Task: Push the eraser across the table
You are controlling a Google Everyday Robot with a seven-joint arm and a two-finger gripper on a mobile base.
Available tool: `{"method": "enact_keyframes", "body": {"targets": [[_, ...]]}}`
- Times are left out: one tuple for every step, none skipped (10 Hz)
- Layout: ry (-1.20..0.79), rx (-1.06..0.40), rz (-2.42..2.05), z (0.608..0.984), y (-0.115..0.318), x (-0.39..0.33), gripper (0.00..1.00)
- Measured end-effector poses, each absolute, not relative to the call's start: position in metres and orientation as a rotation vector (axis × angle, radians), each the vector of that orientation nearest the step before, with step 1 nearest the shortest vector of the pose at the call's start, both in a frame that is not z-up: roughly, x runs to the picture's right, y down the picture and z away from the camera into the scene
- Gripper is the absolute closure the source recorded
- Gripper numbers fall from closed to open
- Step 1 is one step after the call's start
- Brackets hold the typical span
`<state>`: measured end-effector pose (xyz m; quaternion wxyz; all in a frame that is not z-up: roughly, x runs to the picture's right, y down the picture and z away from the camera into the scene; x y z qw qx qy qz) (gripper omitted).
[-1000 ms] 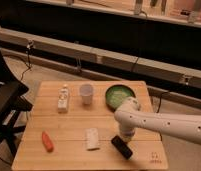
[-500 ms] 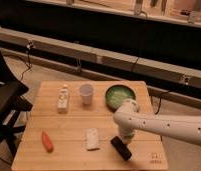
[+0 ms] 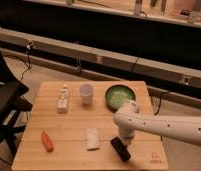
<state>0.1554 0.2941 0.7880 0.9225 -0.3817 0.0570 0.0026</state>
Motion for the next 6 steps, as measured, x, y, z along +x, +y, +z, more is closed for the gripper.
{"method": "enact_keyframes", "body": {"targets": [[0.117, -0.783, 0.005, 0.788, 0.294, 0.156, 1.0], [0.116, -0.782, 0.004, 0.783, 0.298, 0.156, 1.0], [0.114, -0.778, 0.009, 0.775, 0.302, 0.155, 1.0], [0.109, -0.775, 0.009, 0.764, 0.31, 0.153, 1.0], [0.104, -0.772, 0.007, 0.755, 0.316, 0.15, 1.0], [0.097, -0.769, 0.0, 0.75, 0.318, 0.146, 1.0]]}}
